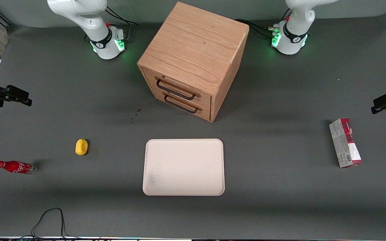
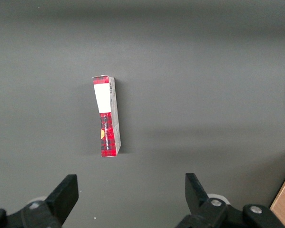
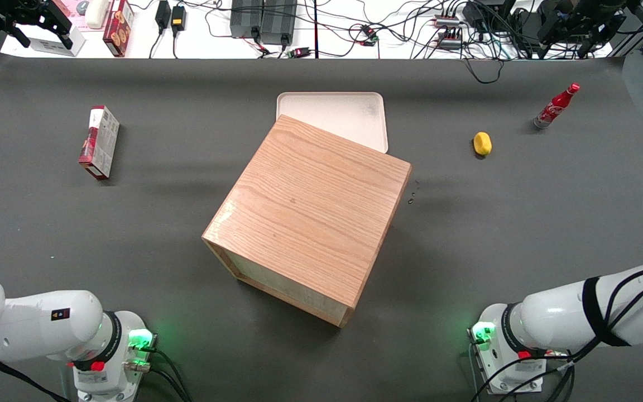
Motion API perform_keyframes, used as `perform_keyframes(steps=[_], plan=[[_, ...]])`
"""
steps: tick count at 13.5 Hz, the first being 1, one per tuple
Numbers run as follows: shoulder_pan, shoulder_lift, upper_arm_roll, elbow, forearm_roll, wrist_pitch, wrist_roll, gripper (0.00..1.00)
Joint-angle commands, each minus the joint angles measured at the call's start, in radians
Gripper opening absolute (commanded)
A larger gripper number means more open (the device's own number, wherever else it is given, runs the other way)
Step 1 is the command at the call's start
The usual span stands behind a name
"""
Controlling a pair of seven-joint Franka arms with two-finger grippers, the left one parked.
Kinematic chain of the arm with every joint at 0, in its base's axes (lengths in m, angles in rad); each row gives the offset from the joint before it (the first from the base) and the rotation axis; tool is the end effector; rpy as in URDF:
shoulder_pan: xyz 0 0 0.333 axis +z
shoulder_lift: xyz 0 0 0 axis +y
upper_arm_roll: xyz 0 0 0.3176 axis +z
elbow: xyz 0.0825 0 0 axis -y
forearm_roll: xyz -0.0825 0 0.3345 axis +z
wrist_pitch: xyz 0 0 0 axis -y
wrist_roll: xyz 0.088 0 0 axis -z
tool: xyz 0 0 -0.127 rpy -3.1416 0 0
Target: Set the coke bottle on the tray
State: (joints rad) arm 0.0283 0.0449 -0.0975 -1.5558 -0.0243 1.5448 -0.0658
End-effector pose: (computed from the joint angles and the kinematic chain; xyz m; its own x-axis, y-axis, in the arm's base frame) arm 0.5128 -0.0375 0.5875 0.9983 -0.0041 -0.0574 -0.0027 -0.9997 0.0249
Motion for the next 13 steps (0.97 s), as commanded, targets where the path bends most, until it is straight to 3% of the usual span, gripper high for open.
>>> perform_keyframes(steps=[1, 11, 13], plan=[[0.015, 0.006, -0.010, 0.023, 0.006, -0.023, 0.026, 1.00], [-0.001, 0.064, -0.011, 0.098, 0.000, -0.022, 0.009, 1.00], [-0.065, 0.146, -0.014, 0.190, 0.006, -0.023, 0.001, 1.00]])
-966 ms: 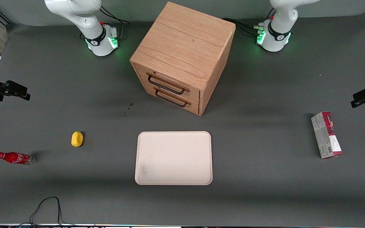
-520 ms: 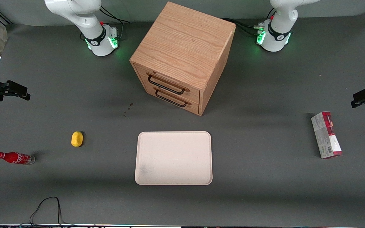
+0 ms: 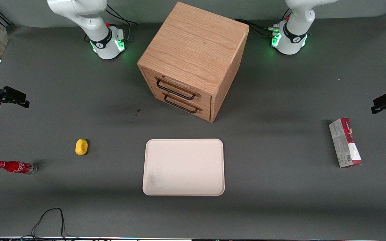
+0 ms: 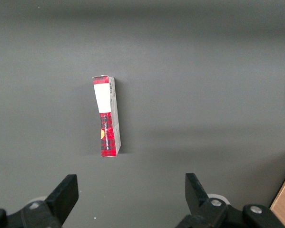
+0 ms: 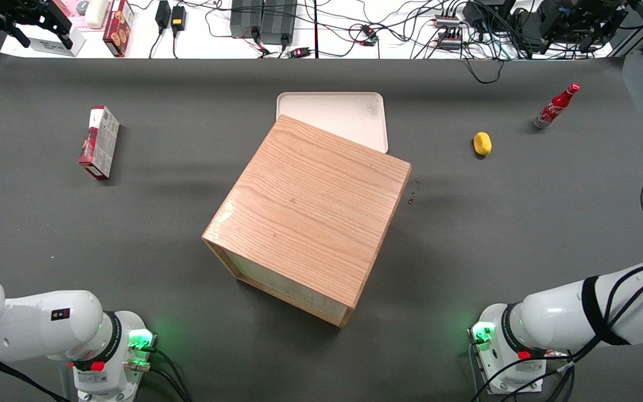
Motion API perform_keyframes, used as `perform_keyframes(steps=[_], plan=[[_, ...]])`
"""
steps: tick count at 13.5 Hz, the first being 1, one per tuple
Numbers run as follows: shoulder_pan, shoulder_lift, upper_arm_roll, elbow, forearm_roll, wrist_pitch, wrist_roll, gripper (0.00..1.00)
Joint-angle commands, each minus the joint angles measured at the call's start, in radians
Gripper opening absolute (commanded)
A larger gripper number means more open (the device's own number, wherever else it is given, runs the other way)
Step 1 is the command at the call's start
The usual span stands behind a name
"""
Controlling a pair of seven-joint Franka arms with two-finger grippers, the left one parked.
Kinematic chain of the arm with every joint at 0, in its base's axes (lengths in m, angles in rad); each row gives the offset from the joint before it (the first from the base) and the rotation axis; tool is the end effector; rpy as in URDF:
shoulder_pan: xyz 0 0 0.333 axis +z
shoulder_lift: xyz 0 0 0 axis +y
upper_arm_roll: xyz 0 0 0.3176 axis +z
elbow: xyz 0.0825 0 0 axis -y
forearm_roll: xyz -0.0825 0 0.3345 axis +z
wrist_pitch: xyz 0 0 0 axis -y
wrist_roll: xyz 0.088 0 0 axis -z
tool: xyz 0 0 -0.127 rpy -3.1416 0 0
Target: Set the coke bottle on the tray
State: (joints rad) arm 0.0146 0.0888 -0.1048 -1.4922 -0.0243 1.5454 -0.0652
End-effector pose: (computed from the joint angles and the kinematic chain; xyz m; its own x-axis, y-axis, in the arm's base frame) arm 0.5268 -0.0482 0.5914 0.9990 -0.0255 -0.0372 -0.0243 -0.9992 0.0312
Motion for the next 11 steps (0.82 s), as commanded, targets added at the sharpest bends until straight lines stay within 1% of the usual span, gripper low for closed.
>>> perform_keyframes(steps=[1, 3, 4, 6, 8, 9, 11], plan=[[-0.083, 0.155, -0.006, 0.195, 0.012, -0.025, -0.036, 1.00], [-0.148, 0.259, -0.006, 0.310, 0.052, -0.047, -0.111, 1.00], [-0.189, 0.314, -0.003, 0.379, 0.073, -0.054, -0.120, 1.00], [-0.251, 0.418, 0.005, 0.487, 0.080, -0.054, -0.186, 1.00], [-0.300, 0.518, 0.007, 0.597, 0.099, -0.045, -0.269, 1.00], [-0.318, 0.549, 0.008, 0.628, 0.107, -0.038, -0.295, 1.00], [-0.335, 0.571, 0.011, 0.636, 0.109, 0.020, -0.311, 1.00]])
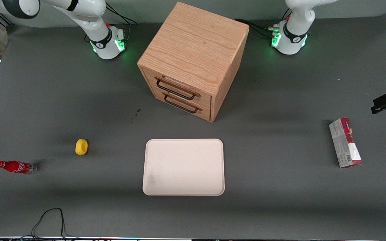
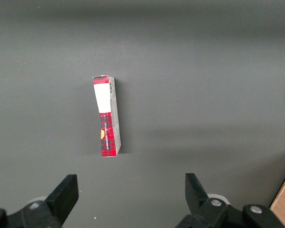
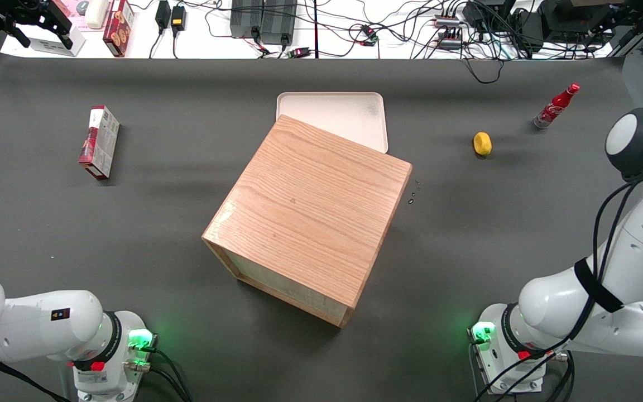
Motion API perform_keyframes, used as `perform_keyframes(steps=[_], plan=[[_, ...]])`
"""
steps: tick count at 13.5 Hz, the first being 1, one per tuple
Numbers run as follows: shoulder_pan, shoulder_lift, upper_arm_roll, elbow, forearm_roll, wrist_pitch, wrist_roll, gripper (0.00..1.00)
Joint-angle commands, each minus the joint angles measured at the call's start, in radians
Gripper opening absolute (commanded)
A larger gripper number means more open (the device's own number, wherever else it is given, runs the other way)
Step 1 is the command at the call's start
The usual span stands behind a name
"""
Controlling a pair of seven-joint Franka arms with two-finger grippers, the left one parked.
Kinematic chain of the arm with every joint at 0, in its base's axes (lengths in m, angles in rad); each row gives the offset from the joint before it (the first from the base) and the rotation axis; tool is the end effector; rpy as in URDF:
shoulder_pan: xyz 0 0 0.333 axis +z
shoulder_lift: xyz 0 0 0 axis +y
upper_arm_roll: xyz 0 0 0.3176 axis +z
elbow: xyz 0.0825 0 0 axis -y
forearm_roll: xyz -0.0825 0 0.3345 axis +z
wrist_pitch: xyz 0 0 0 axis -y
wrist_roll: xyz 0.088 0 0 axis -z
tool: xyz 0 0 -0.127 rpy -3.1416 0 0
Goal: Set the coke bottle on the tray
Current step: 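Move the right gripper down over the red Coca-Cola bottle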
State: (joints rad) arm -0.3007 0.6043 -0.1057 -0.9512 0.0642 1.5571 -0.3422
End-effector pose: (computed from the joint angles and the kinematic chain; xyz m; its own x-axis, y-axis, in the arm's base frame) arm 0.6267 -0.2356 0.5094 0.9990 -0.0444 0.0054 -0.0444 -0.9990 -0.0026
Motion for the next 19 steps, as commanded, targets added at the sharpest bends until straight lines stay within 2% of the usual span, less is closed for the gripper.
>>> perform_keyframes(steps=[1, 11, 19], plan=[[-0.029, 0.066, 0.015, 0.095, 0.020, 0.030, -0.032, 1.00], [-0.047, 0.190, 0.015, 0.078, 0.017, 0.106, -0.069, 1.00], [-0.061, 0.247, 0.015, -0.058, 0.020, 0.319, -0.098, 1.00]])
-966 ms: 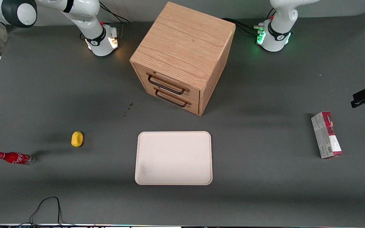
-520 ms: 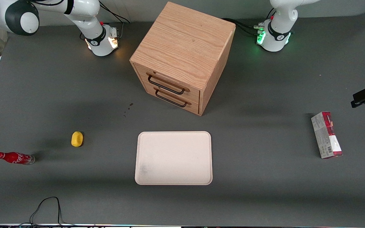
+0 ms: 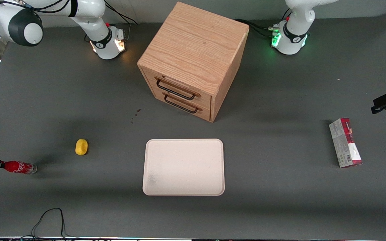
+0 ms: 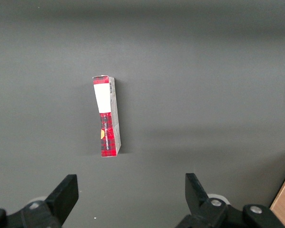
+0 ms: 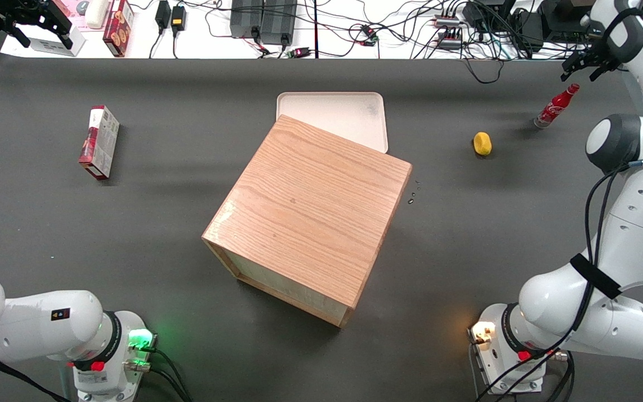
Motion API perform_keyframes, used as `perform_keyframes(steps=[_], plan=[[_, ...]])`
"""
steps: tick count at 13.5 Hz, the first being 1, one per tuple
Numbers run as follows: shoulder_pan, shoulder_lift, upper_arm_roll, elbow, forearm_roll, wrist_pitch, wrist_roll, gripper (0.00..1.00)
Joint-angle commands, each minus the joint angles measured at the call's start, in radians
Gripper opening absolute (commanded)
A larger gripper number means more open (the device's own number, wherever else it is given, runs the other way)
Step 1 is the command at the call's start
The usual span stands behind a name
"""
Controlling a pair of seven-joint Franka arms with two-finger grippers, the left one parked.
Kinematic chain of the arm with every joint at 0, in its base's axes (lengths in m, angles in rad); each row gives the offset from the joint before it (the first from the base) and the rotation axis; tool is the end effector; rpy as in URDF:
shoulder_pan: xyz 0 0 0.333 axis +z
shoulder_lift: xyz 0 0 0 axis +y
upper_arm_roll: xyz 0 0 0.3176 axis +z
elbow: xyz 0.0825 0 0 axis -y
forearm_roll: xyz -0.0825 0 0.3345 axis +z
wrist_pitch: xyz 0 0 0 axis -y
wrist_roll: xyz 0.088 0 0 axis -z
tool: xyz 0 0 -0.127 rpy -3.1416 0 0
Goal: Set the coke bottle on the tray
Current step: 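Move the right gripper down over the red Coca-Cola bottle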
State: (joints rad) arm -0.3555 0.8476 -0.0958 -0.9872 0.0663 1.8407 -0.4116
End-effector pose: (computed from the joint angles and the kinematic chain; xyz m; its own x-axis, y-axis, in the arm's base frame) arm 0.6662 -0.2883 0.3486 0.9997 -0.0245 0.0050 -0.0245 -0.9996 0.0106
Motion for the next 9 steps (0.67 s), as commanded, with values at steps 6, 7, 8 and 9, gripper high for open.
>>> perform_keyframes(steps=[6, 7, 8, 9], plan=[[-0.014, 0.019, 0.005, -0.024, 0.018, 0.037, -0.042, 1.00], [-0.014, 0.019, 0.005, -0.025, 0.018, 0.037, -0.042, 1.00], [-0.014, 0.019, 0.005, -0.025, 0.018, 0.037, -0.042, 1.00], [-0.020, 0.018, 0.005, -0.025, 0.018, 0.035, -0.053, 0.99]])
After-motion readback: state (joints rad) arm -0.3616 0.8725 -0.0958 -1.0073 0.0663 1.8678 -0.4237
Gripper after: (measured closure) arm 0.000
